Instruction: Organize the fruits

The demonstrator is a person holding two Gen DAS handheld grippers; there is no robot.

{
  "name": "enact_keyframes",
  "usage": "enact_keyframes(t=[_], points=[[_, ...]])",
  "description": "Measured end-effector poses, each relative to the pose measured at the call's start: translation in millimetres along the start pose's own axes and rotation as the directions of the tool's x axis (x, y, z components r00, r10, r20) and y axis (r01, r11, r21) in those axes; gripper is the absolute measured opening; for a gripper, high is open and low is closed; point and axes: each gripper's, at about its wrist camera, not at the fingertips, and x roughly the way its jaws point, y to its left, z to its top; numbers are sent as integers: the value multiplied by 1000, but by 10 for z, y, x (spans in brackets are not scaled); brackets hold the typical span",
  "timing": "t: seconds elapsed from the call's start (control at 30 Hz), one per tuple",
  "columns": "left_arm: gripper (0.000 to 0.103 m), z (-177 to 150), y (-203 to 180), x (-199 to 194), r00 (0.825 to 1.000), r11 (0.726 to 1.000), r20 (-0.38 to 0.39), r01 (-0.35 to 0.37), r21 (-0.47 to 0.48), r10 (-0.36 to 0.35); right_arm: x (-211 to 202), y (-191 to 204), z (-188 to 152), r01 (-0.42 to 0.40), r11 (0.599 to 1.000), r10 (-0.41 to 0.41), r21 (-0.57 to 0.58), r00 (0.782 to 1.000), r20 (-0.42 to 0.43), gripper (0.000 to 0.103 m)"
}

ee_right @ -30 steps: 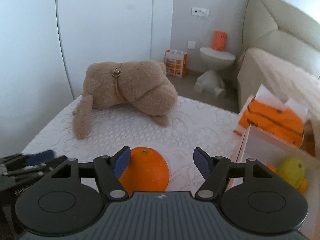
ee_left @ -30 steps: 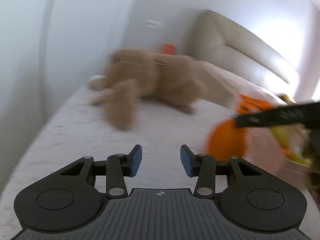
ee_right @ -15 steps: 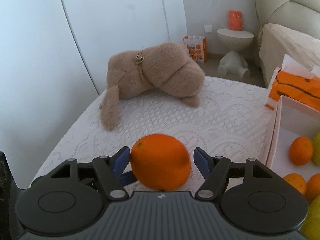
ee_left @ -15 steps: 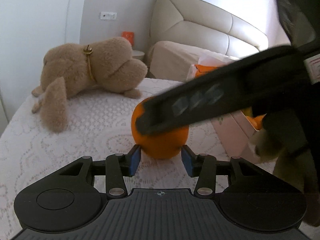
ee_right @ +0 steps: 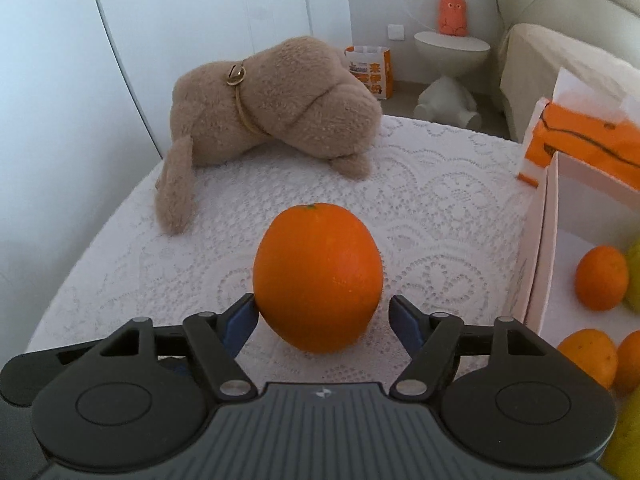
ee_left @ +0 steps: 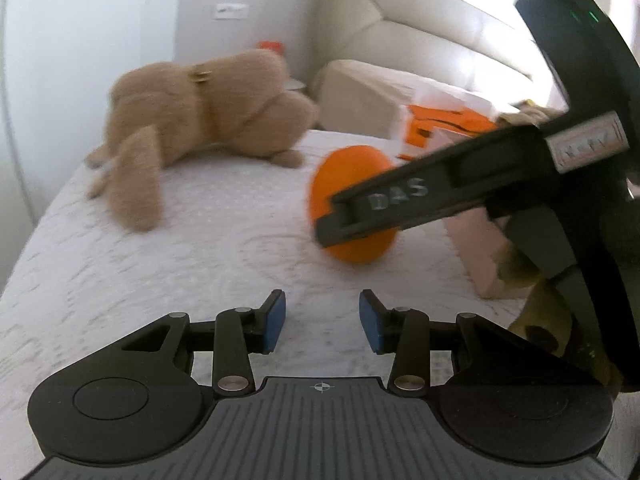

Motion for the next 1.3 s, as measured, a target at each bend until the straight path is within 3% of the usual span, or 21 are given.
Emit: enact_keyframes(t=[0.27, 0.47, 0.57, 0.67, 0.7, 0.73, 0.83, 0.9, 1.0, 1.1, 1.3], points=[[45, 9, 385, -154, 995, 985, 0, -94, -142, 95, 109, 251, 64, 108, 988, -105, -107, 994, 34, 67], [45, -5, 552, -225, 996, 974, 4, -90, -209, 93, -10, 198, 18, 105, 993, -105, -46, 994, 12, 65], [45, -4, 497, -252, 998, 975, 20, -50, -218, 56, -261, 141, -93, 88, 996, -88, 2, 996, 26, 64], [45, -1, 346, -260, 999, 982, 31, 13, -188, -7, -666, 140, -289, 82, 997, -83, 12, 992, 96, 60], [45, -6, 289, -264, 999, 984, 32, 34, -176, -28, -805, 139, -370, 82, 997, -82, 12, 989, 121, 53], [45, -11, 227, -260, 998, 985, 32, 55, -164, -50, -982, 131, -472, 80, 997, -81, 13, 983, 163, 28], [45, -37, 58, -197, 993, 983, 19, 122, -135, -121, -1389, 27, -695, 74, 996, -81, 42, 971, 227, 25], [44, -63, -57, -144, 990, 983, 4, 140, -114, -141, -1494, -62, -811, 82, 995, -92, 55, 970, 225, 25], [41, -80, -158, -111, 992, 988, -4, 125, -94, -126, -1444, -191, -922, 93, 993, -105, 71, 976, 190, 25], [41, -86, -182, -101, 995, 992, -13, 99, -74, -100, -1339, -258, -964, 51, 994, -68, 94, 981, 179, 25], [41, -45, 89, -170, 1000, 992, 7, 8, -128, -8, -998, -12, -926, 60, 998, -63, 24, 988, 142, 26]])
